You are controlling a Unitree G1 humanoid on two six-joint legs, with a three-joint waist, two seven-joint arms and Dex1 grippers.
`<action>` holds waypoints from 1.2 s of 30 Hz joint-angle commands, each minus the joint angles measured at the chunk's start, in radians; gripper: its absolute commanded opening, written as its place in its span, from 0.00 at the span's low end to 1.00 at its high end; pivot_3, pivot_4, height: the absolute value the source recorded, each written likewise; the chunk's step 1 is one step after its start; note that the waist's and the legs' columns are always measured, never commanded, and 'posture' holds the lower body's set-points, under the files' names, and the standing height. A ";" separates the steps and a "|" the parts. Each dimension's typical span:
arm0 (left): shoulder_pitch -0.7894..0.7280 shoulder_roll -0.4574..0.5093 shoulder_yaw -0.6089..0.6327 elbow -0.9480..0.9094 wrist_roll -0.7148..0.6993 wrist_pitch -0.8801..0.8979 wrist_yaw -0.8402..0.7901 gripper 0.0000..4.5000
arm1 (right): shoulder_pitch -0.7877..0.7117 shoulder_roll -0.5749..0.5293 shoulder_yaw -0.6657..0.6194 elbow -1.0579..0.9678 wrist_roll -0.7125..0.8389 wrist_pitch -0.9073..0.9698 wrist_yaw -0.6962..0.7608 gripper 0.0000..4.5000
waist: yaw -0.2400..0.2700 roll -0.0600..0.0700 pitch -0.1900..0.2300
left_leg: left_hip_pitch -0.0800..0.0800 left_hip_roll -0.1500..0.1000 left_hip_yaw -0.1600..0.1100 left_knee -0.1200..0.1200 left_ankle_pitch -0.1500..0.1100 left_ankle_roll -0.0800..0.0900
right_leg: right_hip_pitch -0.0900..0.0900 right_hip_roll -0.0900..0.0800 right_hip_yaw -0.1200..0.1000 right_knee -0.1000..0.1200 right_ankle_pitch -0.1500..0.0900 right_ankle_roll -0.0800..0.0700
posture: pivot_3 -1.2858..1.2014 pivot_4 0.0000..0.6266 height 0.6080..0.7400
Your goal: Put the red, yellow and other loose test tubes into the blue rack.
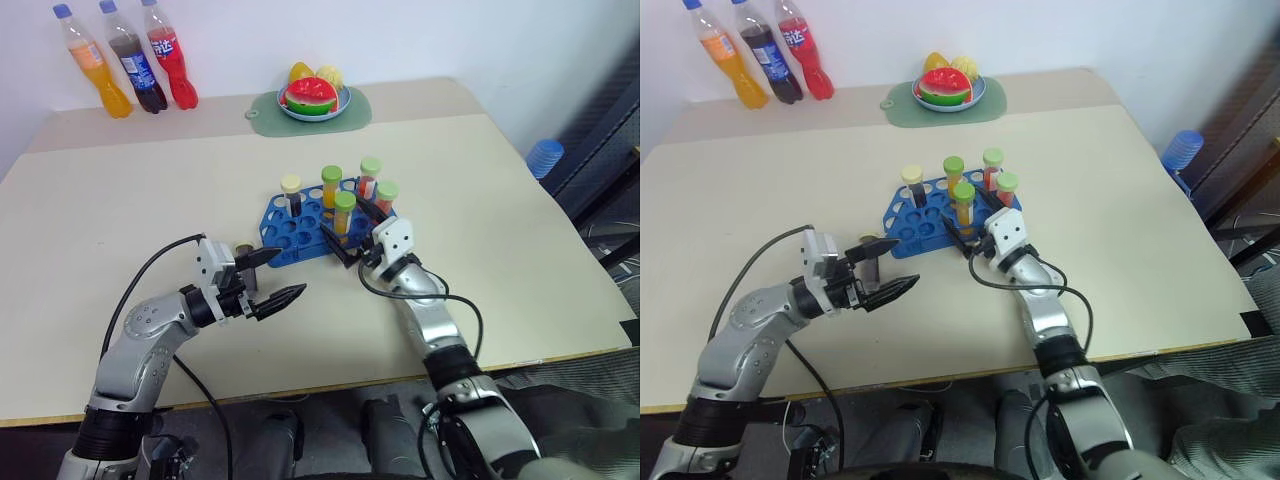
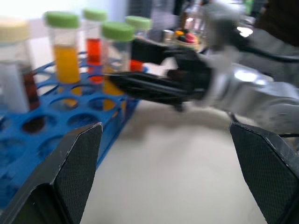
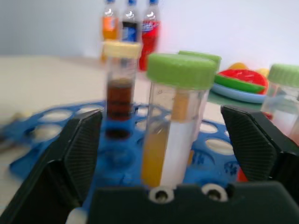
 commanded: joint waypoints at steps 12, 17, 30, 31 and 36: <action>-0.355 -0.066 0.405 -0.199 -0.293 1.222 0.827 1.00 | 0.398 -0.406 -0.180 -0.684 0.208 0.390 0.214 0.99 | 0.050 -0.003 0.002 | 0.001 -0.001 -0.001 0.004 -0.001 0.002 | 0.004 0.000 -0.001 0.000 0.000 0.001 | 0.52 0.24 1.00; -0.537 -0.057 0.371 0.088 -0.477 1.257 1.112 1.00 | 0.454 -0.528 -0.252 -0.758 0.314 0.439 0.328 0.99 | 0.044 -0.006 0.001 | 0.003 0.000 -0.001 0.003 -0.001 0.002 | 0.005 0.000 -0.002 0.000 0.000 0.001 | 0.52 0.24 1.00; -0.766 -0.093 0.223 0.682 -0.852 1.257 1.671 1.00 | 0.492 -0.623 -0.312 -0.813 0.367 0.469 0.412 0.99 | 0.055 -0.009 0.000 | 0.001 -0.002 -0.002 0.004 0.001 -0.004 | 0.004 -0.002 -0.002 0.000 0.000 0.001 | 0.52 0.24 1.00; -0.774 -0.106 0.218 0.700 -0.841 1.257 1.690 0.94 | 0.492 -0.624 -0.313 -0.820 0.367 0.474 0.410 1.00 | 0.057 -0.009 0.000 | 0.001 -0.002 -0.002 0.004 0.001 -0.004 | 0.004 -0.002 -0.002 0.000 0.000 0.001 | 0.52 0.24 1.00; -0.787 -0.108 0.172 0.729 -0.832 1.257 1.728 0.46 | 0.497 -0.624 -0.309 -0.840 0.360 0.485 0.408 1.00 | 0.073 -0.008 -0.001 | 0.002 -0.002 -0.001 0.005 0.002 -0.004 | 0.005 -0.003 -0.002 0.000 0.000 0.001 | 0.52 0.24 1.00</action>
